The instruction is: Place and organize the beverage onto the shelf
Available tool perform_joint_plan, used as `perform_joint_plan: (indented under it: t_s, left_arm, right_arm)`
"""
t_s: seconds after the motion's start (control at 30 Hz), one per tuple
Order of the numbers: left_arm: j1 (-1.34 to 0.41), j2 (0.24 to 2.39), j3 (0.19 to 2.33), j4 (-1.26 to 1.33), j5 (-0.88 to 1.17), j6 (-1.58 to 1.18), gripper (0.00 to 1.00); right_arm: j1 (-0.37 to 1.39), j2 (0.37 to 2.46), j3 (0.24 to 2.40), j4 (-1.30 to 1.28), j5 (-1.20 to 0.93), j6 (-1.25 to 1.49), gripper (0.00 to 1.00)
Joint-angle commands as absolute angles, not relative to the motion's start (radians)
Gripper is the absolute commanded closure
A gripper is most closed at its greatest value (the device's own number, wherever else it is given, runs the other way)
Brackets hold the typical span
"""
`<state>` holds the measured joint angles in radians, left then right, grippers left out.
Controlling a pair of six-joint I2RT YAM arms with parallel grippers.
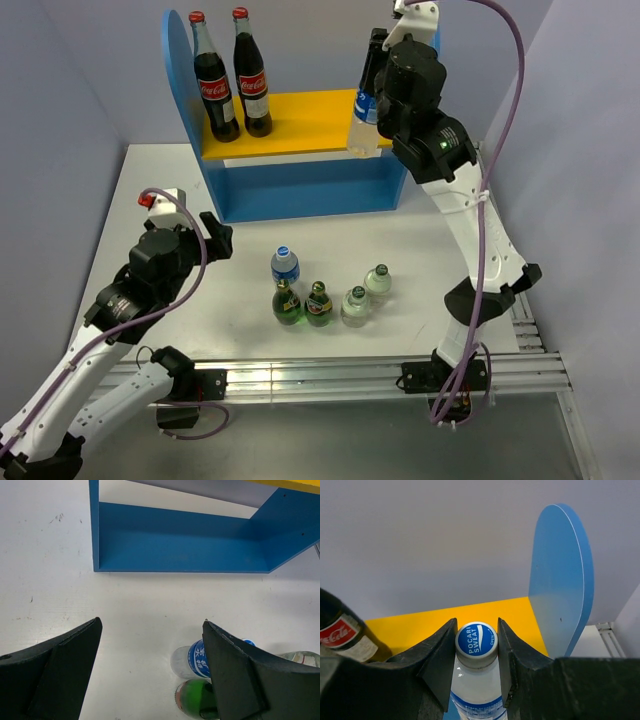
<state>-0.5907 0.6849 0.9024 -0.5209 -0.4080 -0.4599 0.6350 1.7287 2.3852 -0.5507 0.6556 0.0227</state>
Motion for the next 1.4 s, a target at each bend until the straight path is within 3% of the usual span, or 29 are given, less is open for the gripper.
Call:
perform_joint_plan:
  t_s: [0.0,0.57,1.13,1.17,1.23,1.27,1.3,1.37]
  left_arm:
    - [-0.595,0.69,0.899,-0.508,-0.411,-0.448,0.12]
    - [-0.594,0.709,0.899,-0.514,-0.413,-0.449,0.12]
    - [-0.595,0.709,0.9,-0.523,-0.426,-0.456,0.11]
    - [-0.595,0.709,0.9,-0.522,-0.426,-0.454,0.11]
    - [-0.595,0.707,0.902,-0.523,-0.426,-0.453,0.11]
    - [-0.595,0.706,0.902,-0.522,-0.426,-0.454,0.11]
    - [-0.594,0.706,0.902,-0.522,-0.428,-0.454,0.11]
    - [-0.594,0.703,0.902,-0.522,-0.428,-0.456,0.11]
  right_arm:
    - [0.603,1.732,2.439,-0.348,0.67,-0.029,1.0]
    - [0.368,1.888,2.531,-0.318,0.522,0.092,1.0]
    - [0.324,1.941,2.484,-0.291,0.404,0.117,0.98]
    - [0.325,1.933,2.468,-0.288,0.393,0.117,0.92]
    - [0.331,1.921,2.447,-0.282,0.373,0.114,0.7]
    - [0.334,1.914,2.428,-0.275,0.37,0.11,0.59]
    - [0.337,1.913,2.421,-0.27,0.37,0.109,0.41]
    - [0.353,1.907,2.405,-0.264,0.377,0.091,0.24]
